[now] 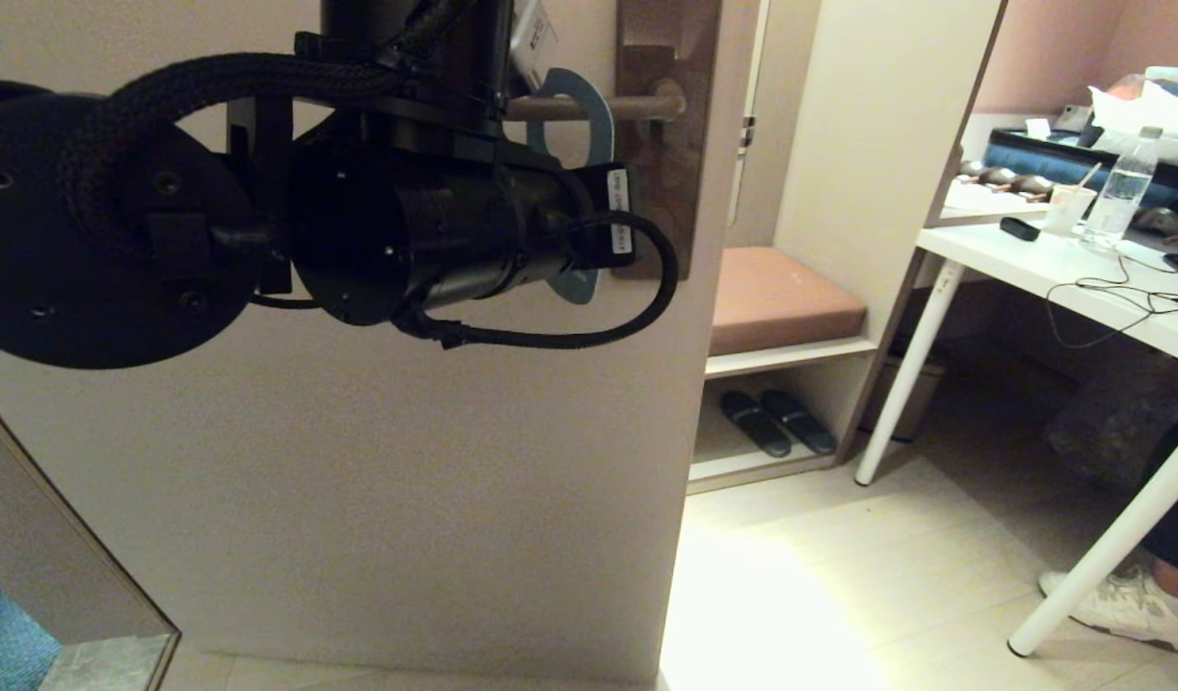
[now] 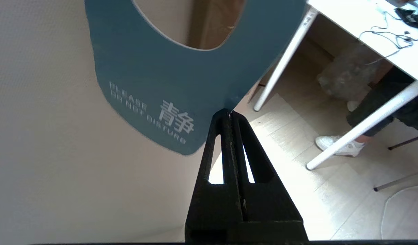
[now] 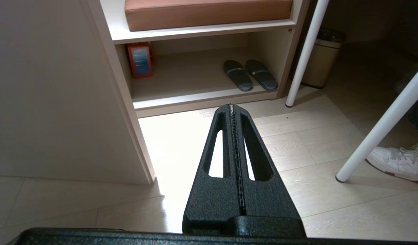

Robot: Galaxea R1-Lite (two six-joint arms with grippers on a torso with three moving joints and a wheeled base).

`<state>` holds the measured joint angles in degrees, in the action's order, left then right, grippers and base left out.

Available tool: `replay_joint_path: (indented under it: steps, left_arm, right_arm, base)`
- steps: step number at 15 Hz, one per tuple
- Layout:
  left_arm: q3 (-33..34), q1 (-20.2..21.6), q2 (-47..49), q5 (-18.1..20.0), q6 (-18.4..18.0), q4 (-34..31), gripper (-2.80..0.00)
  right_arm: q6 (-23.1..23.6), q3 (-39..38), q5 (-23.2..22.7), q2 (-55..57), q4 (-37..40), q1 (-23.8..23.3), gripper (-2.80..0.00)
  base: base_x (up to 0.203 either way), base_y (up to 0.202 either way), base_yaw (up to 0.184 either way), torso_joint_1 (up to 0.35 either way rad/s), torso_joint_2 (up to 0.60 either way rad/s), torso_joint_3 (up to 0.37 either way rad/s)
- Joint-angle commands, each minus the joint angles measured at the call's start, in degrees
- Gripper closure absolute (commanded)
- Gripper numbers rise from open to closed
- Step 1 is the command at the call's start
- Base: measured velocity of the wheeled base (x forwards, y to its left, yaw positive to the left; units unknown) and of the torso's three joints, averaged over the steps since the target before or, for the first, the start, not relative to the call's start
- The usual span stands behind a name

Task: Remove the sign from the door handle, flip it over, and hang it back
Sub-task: Hang the sign back with the other side facing out

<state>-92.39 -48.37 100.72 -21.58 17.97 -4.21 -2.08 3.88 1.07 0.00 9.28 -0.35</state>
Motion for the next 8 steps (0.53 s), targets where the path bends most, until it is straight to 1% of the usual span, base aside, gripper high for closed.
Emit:
replay_joint_path:
  steps: [1, 6, 8]
  left_arm:
    - [-0.1, 0.7, -0.3, -0.1, 0.0, -0.1, 0.0]
    - [-0.1, 1.7, -1.2, -0.5, -0.3, -0.2, 0.0]
    - [0.0, 1.8, -1.9, -1.5, -0.6, -0.2, 0.0]
  right_arm:
    - [0.0, 0.0, 0.0, 0.0, 0.0, 0.0, 0.0]
    - [0.0, 0.0, 0.0, 0.0, 0.0, 0.0, 0.0]
    - [0.0, 0.0, 0.0, 0.0, 0.0, 0.0, 0.0]
  base:
    - [0.0, 0.0, 0.0, 0.0, 0.0, 0.0]
    - [0.0, 0.0, 0.0, 0.0, 0.0, 0.0]
    - [0.0, 0.0, 0.0, 0.0, 0.0, 0.0]
